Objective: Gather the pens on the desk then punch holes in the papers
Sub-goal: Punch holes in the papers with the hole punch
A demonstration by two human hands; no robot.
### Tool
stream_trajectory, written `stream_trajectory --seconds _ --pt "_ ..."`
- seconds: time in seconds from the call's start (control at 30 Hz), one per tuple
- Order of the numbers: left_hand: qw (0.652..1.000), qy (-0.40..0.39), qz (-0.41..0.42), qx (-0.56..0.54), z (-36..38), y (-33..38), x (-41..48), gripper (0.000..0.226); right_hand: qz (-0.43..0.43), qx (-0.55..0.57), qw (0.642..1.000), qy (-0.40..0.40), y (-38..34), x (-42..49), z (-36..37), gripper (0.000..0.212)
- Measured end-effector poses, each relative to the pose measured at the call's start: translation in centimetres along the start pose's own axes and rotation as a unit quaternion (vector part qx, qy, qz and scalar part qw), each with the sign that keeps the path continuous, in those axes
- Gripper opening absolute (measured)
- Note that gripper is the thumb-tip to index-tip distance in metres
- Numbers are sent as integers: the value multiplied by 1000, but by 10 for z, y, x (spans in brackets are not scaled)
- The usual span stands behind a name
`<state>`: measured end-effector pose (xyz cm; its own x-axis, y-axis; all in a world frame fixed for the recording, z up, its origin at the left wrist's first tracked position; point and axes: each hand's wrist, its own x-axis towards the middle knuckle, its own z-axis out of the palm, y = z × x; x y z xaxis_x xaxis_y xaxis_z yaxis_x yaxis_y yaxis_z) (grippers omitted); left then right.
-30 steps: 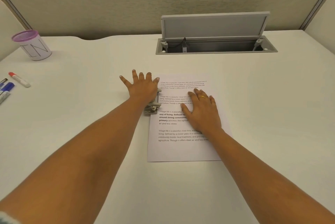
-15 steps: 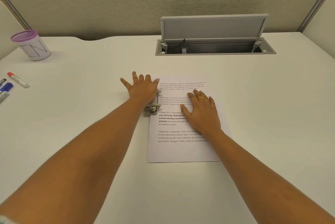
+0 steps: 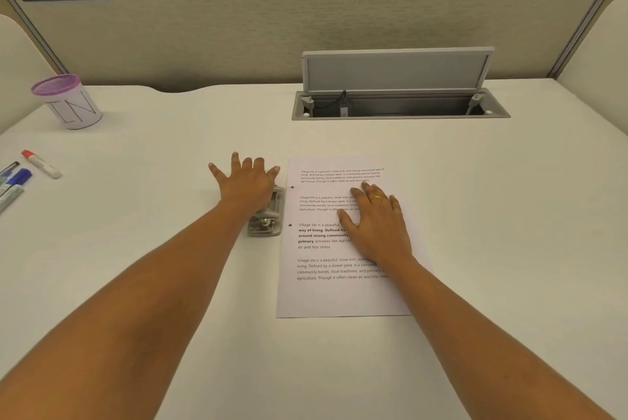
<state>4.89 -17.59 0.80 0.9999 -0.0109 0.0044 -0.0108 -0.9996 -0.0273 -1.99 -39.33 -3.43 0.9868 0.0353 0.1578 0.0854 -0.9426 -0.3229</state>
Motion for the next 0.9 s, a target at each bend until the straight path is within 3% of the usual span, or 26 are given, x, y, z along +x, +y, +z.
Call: stream_trajectory --seconds 0.3,0.53,0.63,0.73,0.8,0.9 --pt "994 -23 11 107 -8 -29 -11 42 1 8 1000 -1 1 0 0 59" --pt "996 56 -3 67 -13 -29 -13 44 -1 2 1000 4 2 0 2 58" --pt "993 112 -23 1 -21 -20 -13 50 -2 5 1000 6 3 1 4 58" --pt "988 109 -19 -109 -29 2 -16 47 -2 6 1000 7 4 2 5 58" --pt "976 66 -29 -207 -34 23 -19 43 -1 6 1000 9 4 1 5 58" --pt "938 -64 -77 -332 -38 52 -24 46 -1 9 1000 7 4 2 4 59"
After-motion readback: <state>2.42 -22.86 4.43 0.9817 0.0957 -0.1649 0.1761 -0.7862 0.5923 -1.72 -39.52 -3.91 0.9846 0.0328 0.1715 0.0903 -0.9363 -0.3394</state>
